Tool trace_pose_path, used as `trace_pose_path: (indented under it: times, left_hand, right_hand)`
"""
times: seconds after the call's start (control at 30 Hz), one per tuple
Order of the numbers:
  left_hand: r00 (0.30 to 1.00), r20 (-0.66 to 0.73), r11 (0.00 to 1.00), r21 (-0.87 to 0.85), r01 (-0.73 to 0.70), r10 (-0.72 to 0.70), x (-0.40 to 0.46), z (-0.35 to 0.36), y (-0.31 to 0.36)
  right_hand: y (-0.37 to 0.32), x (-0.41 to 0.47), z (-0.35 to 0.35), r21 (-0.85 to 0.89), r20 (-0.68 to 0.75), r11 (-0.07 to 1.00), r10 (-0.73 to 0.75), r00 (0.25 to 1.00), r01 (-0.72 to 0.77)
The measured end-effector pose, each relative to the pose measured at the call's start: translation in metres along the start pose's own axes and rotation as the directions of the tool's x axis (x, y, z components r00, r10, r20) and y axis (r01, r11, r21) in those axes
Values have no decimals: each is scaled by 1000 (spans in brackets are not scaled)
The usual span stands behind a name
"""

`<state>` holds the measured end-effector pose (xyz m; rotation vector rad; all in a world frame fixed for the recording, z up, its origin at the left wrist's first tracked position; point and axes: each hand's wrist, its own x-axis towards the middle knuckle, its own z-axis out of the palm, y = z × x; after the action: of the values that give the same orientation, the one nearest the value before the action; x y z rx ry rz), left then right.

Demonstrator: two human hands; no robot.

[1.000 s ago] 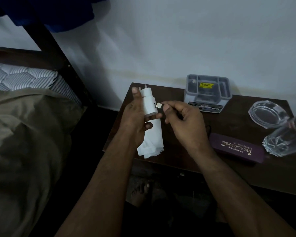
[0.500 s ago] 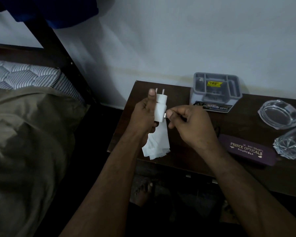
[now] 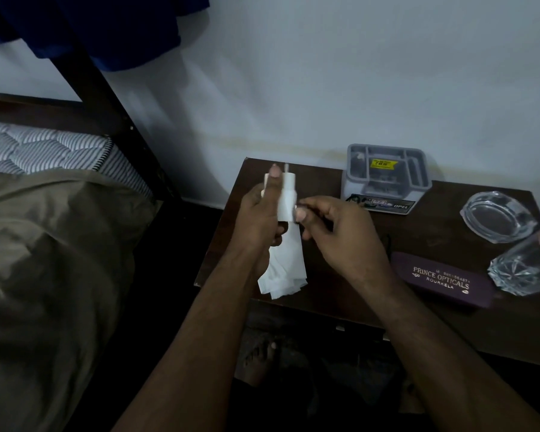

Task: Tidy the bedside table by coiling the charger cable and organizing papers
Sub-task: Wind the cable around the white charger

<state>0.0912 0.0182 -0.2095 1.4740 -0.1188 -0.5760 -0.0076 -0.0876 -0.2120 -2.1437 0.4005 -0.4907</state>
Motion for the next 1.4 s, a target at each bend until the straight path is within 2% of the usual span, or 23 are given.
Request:
trace_pose_path:
  times: [0.13,0.27,0.37,0.47,0.53,0.63,0.7,0.83,1.07,1.13,1.2,1.33,1.4]
  left_hand:
    - [983,-162,983,-177,52,-81,3,-9,5]
    - [990,-64,919,-383,92,-126,-4,-12,15]
    - [997,47,875,-479,73,-58,-22,-7,27]
    - [997,77,857,-514,31,10,-62,-4,40]
    - [997,83,846,-532,40,5,-93,-2,46]
    - [993,116,825,-563,48,22,-136,0,59]
    - [989,130,813,-582,21,68,-163,0,67]
    - [980,165,816,-578,1,115,-213,0,77]
    - [995,96,806,-591,26,39,-291,-2,70]
    - [995,96,791,-609,59,-1,-308,-2,64]
    - [994,109,764,-639,88,-23,-321,-7,62]
    - [982,176,694,-716,78,71,-332,-15,72]
    - [970,195,728,-685,27,147,-337,-11,72]
  right_hand:
    - [-1,0,-3,-97,-23,994,-42,999,40]
    - [-15,-1,-12,-118,-121,983,-154,981,140]
    - [-44,-4,-21,-126,-215,958,-281,935,259]
    - [-82,-19,-42,-153,-295,915,-403,866,374]
    - [-106,-37,-55,-190,-301,879,-477,826,438]
    - [-131,-77,-66,-289,-302,828,-556,774,481]
    - [-144,-103,-70,-292,-332,814,-579,745,502]
    - [-163,-142,-81,-244,-395,829,-559,729,504]
    - [-186,-210,-89,-110,-362,872,-483,798,478]
    - [-185,-231,-85,-134,-366,895,-443,818,425]
    - [-175,-250,-81,-240,-370,910,-408,835,338]
    - [-149,-276,-72,-243,-390,947,-295,873,211]
    - [-141,-285,-66,-205,-375,959,-262,889,196]
